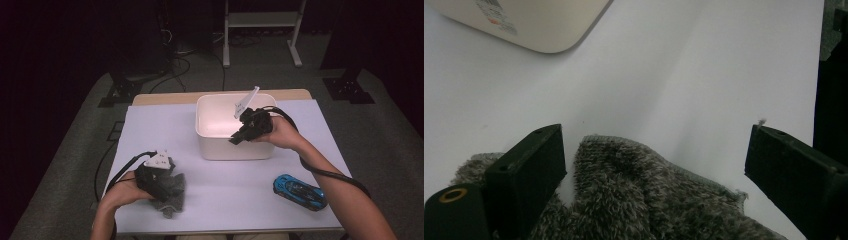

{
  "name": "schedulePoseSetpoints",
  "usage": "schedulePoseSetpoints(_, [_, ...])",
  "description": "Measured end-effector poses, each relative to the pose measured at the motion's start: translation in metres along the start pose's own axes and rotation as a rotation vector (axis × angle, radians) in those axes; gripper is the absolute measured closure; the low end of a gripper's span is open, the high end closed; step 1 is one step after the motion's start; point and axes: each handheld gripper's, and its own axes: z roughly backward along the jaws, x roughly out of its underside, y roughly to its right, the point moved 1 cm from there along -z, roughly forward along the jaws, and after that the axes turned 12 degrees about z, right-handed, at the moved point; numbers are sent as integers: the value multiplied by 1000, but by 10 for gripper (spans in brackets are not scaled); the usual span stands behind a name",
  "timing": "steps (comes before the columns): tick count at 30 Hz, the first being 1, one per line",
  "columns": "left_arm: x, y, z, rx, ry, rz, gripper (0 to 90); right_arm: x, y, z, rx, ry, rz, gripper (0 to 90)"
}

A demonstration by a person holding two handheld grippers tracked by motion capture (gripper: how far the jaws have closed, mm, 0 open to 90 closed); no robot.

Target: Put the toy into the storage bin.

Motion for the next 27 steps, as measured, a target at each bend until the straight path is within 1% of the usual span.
schedulePoseSetpoints(2, [0, 0, 0, 0, -2, 0, 88, 0, -4, 0, -2, 5, -5, 841])
schedulePoseSetpoints(4, [0, 0, -1, 3, -5, 0, 88, 0, -8, 0, 3, 7, 4, 843])
schedulePoseSetpoints(6, [0, 0, 0, 5, -2, 0, 88, 0, -12, 0, 5, 7, 3, 842])
schedulePoseSetpoints(8, [0, 1, 0, 4, -2, -3, 88, 0, -15, 0, 0, 13, -3, 843])
schedulePoseSetpoints(13, [0, 1, -1, 7, -2, -3, 88, 0, -24, 0, -3, 16, 3, 844])
schedulePoseSetpoints(19, [0, 1, -1, 7, 0, -1, 88, -1, -33, -1, -9, 25, -2, 845])
schedulePoseSetpoints(23, [-1, 1, -1, 7, 1, -3, 88, -5, -40, -3, -7, 19, 9, 850])
schedulePoseSetpoints(27, [0, 1, 1, 6, 7, 2, 88, -8, -43, -5, -7, 18, 20, 852])
